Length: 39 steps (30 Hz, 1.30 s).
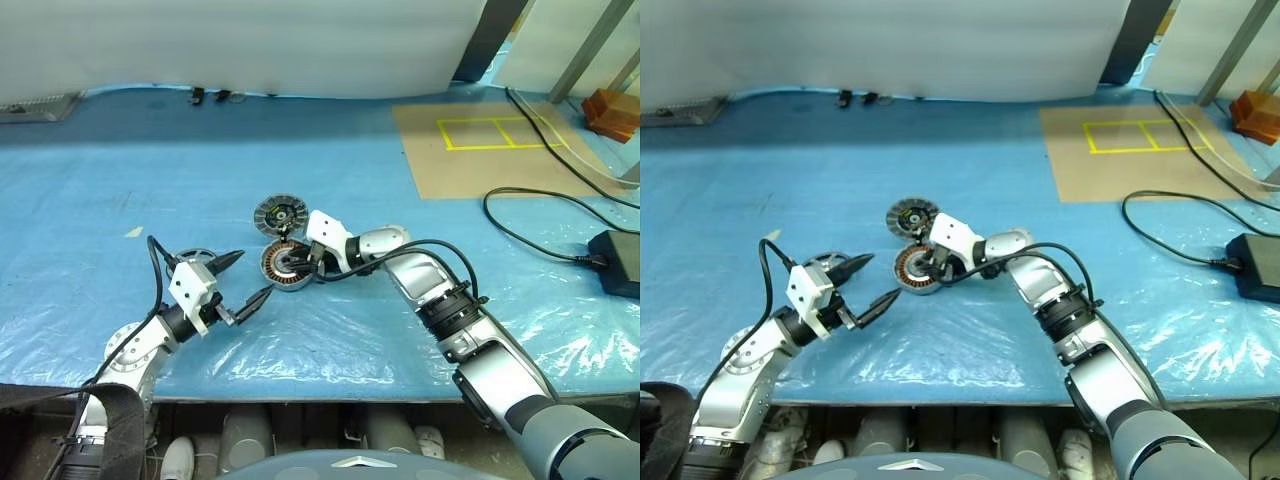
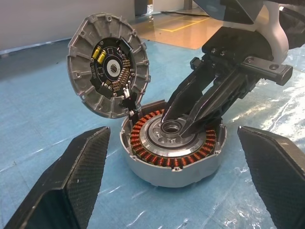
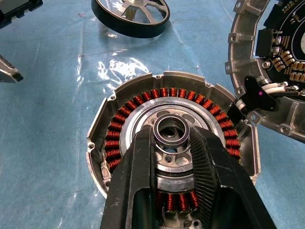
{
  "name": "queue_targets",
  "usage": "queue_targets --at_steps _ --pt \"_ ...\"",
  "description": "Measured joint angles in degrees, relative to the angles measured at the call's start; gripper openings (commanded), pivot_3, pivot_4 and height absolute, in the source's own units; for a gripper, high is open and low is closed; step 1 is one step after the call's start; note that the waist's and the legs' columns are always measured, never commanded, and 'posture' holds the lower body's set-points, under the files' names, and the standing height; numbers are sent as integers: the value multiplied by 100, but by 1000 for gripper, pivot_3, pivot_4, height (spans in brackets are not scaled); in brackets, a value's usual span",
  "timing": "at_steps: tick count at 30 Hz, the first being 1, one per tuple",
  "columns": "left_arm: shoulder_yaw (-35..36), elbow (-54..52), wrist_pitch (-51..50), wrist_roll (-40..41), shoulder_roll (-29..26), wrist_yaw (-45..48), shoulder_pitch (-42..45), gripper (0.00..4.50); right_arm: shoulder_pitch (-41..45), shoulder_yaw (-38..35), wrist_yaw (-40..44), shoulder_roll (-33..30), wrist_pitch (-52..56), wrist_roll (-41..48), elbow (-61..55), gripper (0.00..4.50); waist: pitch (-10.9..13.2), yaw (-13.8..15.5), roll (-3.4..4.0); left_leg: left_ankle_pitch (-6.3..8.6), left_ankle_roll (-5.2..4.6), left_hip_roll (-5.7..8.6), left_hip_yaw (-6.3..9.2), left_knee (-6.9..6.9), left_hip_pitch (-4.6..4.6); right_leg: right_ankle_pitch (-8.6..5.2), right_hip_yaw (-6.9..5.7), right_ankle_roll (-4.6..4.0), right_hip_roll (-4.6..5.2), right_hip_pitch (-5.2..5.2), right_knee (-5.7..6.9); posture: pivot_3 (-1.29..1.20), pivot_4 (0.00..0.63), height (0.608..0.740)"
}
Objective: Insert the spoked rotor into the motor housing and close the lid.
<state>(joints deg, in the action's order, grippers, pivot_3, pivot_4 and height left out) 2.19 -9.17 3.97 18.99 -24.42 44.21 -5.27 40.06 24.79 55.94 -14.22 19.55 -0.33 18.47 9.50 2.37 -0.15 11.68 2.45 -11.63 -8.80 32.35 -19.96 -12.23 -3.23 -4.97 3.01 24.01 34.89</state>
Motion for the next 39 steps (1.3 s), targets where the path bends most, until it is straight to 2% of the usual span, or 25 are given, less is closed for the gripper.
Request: queue_targets --at_steps 4,6,9,15,39 --pt "-11 1 0 -4 0 0 0 4500 -24 -81 -53 19 -22 27 27 2667 0 0 0 0 0 0 0 0 -1 0 0 0 0 0 0 0 150 740" --pt "-12 4 0 -5 -1 2 2 4500 -75 -236 -101 171 117 177 58 2667 0 -1 0 0 0 -1 0 -1 -2 0 0 0 0 1 -1 0 150 740" --pt "-13 13 -1 -6 -1 8 30 4500 -113 -452 -119 325 384 425 62 2101 0 -1 0 0 0 -1 1 -1 -2 0 0 -1 0 6 -1 0 150 740" --pt "-25 69 -1 -9 -1 31 76 4500 -179 -548 -134 348 491 504 57 19 0 -1 0 0 0 -1 1 -2 -2 0 0 -1 0 8 -3 0 150 740" --pt "-50 154 0 -12 1 28 117 4500 -293 -200 -365 478 312 250 -76 19 0 -1 0 0 1 0 1 -2 0 0 0 0 0 0 -2 0 150 740"
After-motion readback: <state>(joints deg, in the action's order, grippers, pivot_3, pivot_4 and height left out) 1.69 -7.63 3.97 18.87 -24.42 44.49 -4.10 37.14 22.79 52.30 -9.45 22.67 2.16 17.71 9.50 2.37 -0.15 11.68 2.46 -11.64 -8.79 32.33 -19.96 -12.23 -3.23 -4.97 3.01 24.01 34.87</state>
